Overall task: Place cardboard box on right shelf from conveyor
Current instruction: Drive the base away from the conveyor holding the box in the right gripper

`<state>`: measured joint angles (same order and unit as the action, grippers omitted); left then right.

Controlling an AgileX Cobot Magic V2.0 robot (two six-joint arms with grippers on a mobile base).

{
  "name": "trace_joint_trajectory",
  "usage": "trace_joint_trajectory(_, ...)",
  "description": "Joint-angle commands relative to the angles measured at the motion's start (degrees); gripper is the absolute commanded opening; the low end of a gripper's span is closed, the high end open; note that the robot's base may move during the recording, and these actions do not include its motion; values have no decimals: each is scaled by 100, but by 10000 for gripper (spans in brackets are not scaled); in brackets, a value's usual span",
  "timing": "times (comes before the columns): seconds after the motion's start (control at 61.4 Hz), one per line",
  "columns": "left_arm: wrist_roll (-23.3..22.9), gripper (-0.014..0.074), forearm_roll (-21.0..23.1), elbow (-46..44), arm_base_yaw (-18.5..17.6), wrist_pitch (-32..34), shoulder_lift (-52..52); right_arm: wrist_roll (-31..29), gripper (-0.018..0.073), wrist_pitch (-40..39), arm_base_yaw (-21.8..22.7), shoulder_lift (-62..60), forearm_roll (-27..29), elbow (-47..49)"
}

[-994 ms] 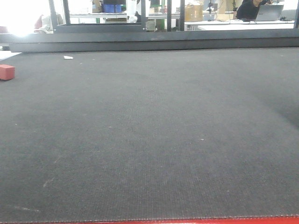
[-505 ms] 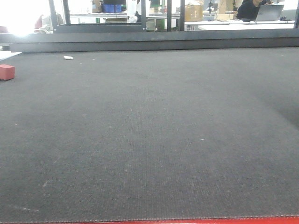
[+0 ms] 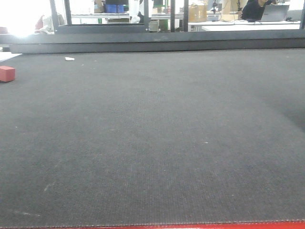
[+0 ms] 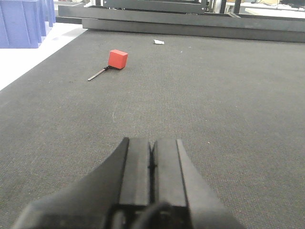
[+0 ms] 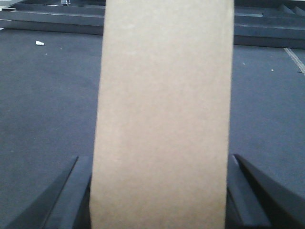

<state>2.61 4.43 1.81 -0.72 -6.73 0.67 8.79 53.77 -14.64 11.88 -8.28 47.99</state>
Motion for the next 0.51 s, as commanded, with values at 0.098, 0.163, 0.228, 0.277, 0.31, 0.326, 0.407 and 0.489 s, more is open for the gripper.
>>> trace_joint_trajectory(0.098,2,-116,34,55,9,496,87,-68,241,-564,26,94,-76,143)
trace_joint_trajectory(0.163,2,-116,34,55,9,496,87,-68,241,-564,26,94,-76,143)
trace_joint_trajectory(0.228,2,-116,34,55,9,496,87,-68,241,-564,26,94,-76,143)
trace_joint_trajectory(0.277,2,-116,34,55,9,496,87,-68,241,-564,26,94,-76,143)
trace_joint_trajectory(0.31,2,-116,34,55,9,496,87,-68,241,-564,26,94,-76,143)
trace_joint_trajectory(0.326,2,-116,34,55,9,496,87,-68,241,-564,26,94,-76,143)
trace_joint_trajectory(0.407,2,-116,34,55,9,496,87,-68,241,-564,26,94,-76,143)
trace_joint_trajectory(0.489,2,-116,34,55,9,496,87,-68,241,-564,26,94,-76,143)
